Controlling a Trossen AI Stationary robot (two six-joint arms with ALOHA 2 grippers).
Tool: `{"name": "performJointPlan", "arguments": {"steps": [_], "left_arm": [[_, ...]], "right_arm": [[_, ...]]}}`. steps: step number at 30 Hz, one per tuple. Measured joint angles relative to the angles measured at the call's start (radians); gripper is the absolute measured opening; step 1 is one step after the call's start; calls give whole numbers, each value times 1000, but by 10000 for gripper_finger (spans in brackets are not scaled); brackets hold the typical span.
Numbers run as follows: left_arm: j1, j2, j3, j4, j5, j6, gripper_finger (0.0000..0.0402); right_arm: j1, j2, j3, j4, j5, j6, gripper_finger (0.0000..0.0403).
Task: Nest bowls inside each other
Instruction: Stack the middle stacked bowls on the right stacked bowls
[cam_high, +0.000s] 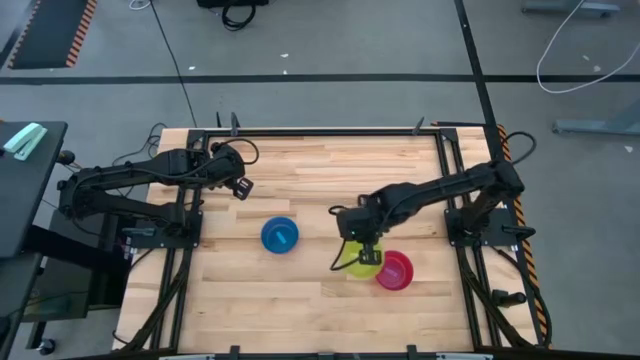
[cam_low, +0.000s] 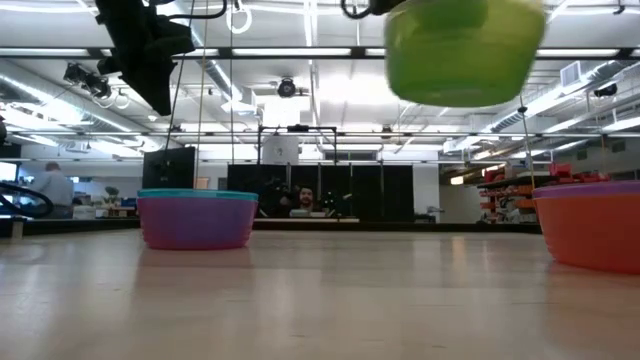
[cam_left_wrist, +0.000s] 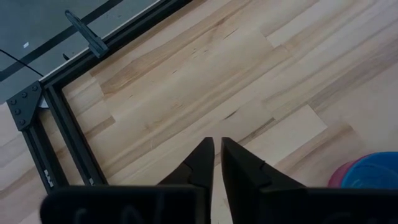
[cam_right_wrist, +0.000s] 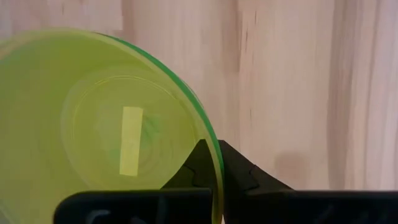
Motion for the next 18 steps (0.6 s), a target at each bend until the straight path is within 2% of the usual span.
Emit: {"name": "performJointPlan", "arguments": {"steps": [3, 7, 12, 18], "left_arm": [[0, 0, 0, 0, 0, 1, 35], [0, 0, 0, 0, 0, 0, 40], [0, 14, 0, 2, -1, 1, 37], [0, 63, 0, 5, -1, 2, 28]], "right_arm": [[43, 5, -2, -75, 12, 78, 7], [85, 8, -54, -69, -15, 110, 7], [96, -58, -220, -19, -38, 234, 7], [103, -201, -449, 164, -49, 348, 7]]}}
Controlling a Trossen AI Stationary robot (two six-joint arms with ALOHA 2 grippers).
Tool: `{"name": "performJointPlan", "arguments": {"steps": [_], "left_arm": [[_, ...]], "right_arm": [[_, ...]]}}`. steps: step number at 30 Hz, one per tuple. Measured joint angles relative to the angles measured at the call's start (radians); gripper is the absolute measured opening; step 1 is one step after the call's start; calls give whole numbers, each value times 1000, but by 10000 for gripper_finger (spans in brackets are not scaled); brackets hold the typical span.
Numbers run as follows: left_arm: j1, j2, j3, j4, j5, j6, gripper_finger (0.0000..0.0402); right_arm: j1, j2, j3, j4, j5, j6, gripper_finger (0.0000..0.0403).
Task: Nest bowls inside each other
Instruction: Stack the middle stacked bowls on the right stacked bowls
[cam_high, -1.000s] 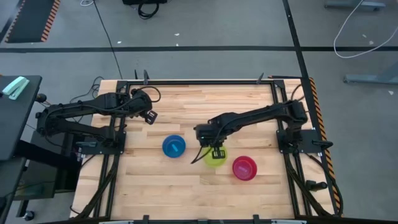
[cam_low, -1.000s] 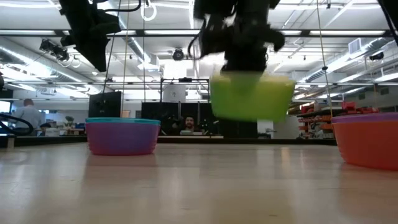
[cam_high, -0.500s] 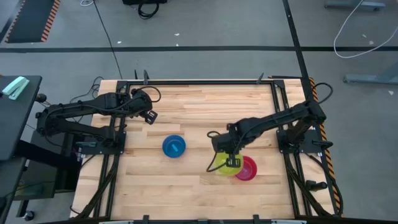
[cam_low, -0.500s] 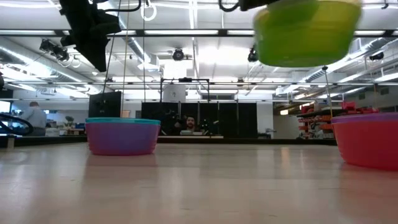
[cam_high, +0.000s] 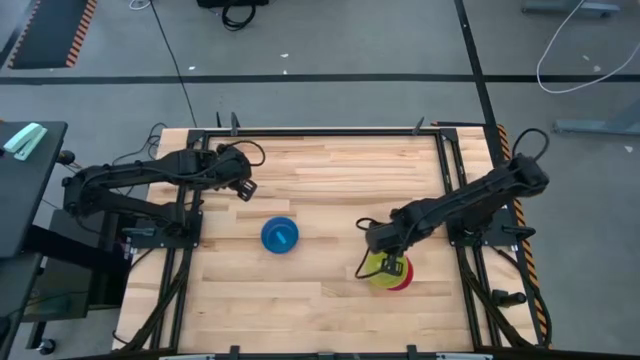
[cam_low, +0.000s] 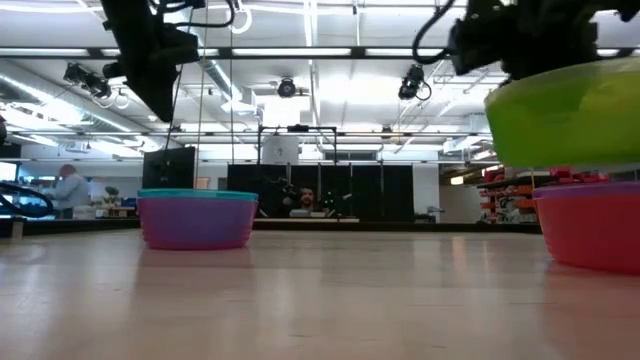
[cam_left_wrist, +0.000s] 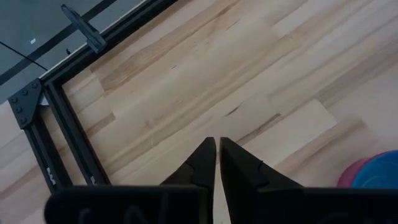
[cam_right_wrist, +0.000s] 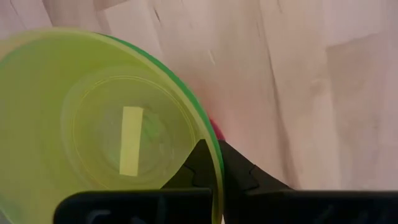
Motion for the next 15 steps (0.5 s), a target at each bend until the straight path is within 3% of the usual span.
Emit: {"name": "performJointPlan", "arguments": {"steps": [7, 15], "left_arm": [[0, 76, 0, 17, 0, 27, 35], [0, 147, 0, 109, 1, 52, 25]], "right_arm": [[40, -128, -232, 164, -12, 115, 7], [60, -146, -367, 307, -30, 175, 7]]}}
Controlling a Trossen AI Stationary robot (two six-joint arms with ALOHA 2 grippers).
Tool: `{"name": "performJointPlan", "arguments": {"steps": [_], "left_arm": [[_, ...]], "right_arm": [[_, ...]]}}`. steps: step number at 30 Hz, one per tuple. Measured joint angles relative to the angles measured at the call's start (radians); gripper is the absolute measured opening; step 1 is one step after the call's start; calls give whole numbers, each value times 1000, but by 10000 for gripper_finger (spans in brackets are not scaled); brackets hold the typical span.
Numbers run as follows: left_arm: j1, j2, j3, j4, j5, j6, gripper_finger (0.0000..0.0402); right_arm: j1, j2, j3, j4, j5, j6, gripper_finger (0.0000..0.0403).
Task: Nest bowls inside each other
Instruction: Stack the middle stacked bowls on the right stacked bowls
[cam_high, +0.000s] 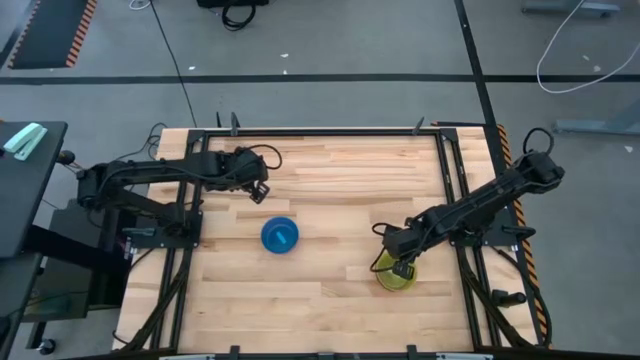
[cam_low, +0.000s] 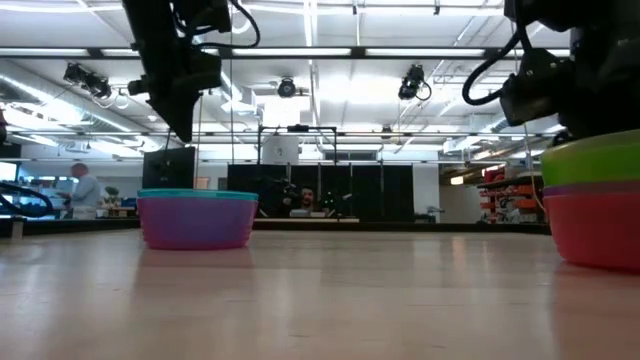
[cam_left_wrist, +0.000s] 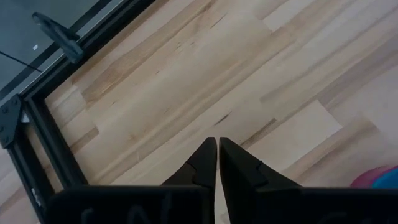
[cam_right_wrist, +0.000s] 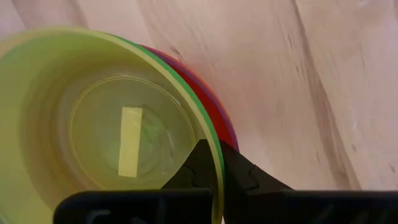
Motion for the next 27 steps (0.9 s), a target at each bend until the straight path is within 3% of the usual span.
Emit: {"name": "performJointPlan", "arguments": {"steps": [13, 27], "left_arm": [[2, 80, 0, 25, 0, 9, 23], [2, 81, 0, 49, 0, 25, 15]], "right_arm": [[-90, 29, -6, 48, -26, -34, 16], [-413, 43, -6, 102, -21, -310, 13]]}}
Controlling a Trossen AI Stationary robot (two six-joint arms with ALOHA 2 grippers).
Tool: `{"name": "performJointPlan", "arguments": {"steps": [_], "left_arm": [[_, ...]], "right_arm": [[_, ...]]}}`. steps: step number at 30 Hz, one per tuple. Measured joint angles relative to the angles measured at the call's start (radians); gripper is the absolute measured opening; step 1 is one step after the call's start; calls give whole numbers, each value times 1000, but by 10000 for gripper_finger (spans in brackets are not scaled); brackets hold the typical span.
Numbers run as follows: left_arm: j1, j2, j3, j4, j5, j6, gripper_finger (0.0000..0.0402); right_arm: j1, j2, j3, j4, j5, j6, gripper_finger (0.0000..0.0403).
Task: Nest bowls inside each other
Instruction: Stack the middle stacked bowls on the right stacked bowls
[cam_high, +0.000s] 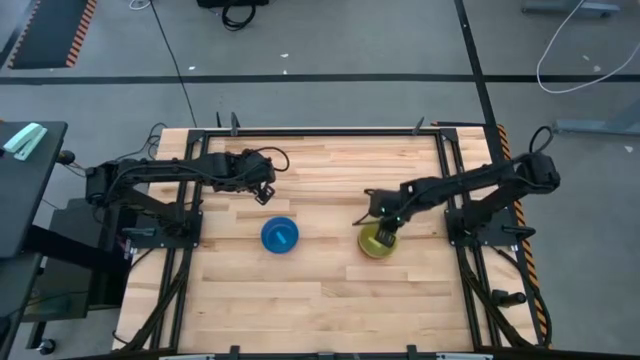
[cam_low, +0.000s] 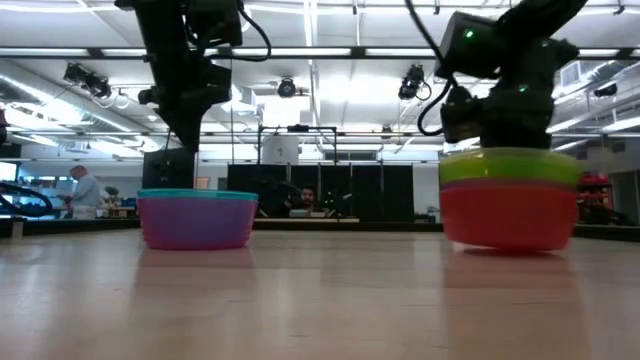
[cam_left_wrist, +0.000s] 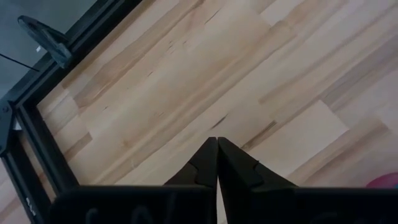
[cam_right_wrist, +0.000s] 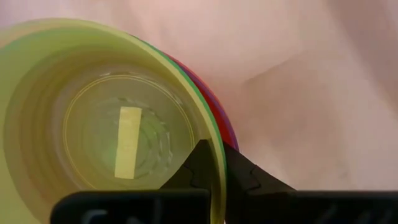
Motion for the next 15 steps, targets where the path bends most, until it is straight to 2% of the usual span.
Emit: {"name": "performJointPlan", "arguments": {"steps": [9, 15], "left_arm": [[16, 0, 0, 32, 4, 1, 21], [36, 0, 0, 46, 37, 1, 13]], "right_arm": [[-140, 30, 94, -36, 36, -163, 12], [-167, 208, 272, -147, 46, -260, 14]]}}
